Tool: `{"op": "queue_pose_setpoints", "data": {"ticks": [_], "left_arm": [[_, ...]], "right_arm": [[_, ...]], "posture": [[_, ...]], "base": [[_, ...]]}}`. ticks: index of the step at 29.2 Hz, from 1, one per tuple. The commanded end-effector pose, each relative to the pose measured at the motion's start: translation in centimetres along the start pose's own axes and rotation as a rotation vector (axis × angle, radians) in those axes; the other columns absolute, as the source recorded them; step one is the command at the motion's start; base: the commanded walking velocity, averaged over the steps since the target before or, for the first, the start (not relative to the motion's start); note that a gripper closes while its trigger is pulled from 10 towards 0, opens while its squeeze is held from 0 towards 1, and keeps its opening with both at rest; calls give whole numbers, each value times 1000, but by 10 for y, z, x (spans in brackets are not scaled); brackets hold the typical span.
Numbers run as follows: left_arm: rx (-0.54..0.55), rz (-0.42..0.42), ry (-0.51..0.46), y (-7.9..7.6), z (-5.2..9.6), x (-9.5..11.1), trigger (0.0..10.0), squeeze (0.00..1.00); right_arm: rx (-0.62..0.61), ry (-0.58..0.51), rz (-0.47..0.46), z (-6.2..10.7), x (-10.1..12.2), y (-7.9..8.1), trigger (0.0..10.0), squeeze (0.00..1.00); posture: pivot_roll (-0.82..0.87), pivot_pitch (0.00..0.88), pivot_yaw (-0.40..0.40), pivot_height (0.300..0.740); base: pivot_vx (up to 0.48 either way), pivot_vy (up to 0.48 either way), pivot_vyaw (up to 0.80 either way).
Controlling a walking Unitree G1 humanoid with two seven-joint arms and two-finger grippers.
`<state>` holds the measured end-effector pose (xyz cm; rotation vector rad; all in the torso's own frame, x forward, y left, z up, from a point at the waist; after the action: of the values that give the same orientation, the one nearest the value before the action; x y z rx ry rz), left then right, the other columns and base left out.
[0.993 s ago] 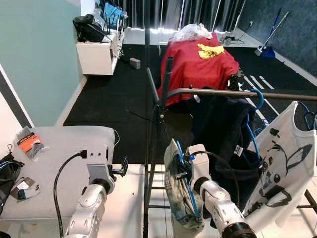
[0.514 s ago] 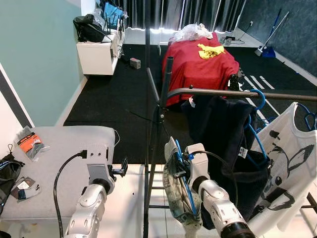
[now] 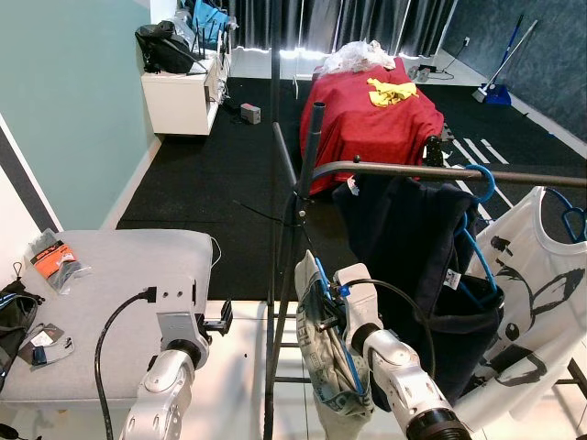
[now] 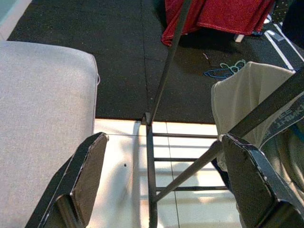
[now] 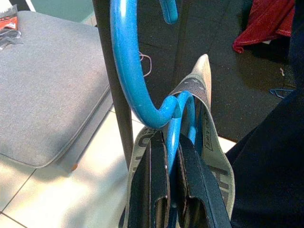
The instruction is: Hang hanger
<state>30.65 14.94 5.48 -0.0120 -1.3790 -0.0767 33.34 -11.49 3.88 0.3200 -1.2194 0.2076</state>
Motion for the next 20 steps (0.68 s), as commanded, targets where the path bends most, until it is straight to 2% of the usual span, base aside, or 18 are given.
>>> {"op": "queue_pose_setpoints", "data": {"ticks": [1,20], "left_arm": [[-14,12,5,-3,0,0,10000,0],[-22,-1,7,-2,-1,3,10000,0]], "right_arm": [[-3,-3,-2,0,1,1,10000,0],[-16,-11,-19,0,2,0,10000,0]], "posture": [[-16,65,-53,740],[-9,67,-48,740]], "base": [[-259,0,0],[-305,0,0]]}}
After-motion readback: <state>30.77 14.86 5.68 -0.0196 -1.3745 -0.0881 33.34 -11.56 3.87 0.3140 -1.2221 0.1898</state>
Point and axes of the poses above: a point about 5 cm out from each wrist's last joint towards the gripper, its own z axis pointing back from the gripper into the wrist, its own x axis along the axis of the wrist's last joint, y = z × x, the point moved 3 cm from there along -z, pointing out of the wrist towards the gripper, and after that the axes turned 10 degrees about -z, right-handed, at the moved point
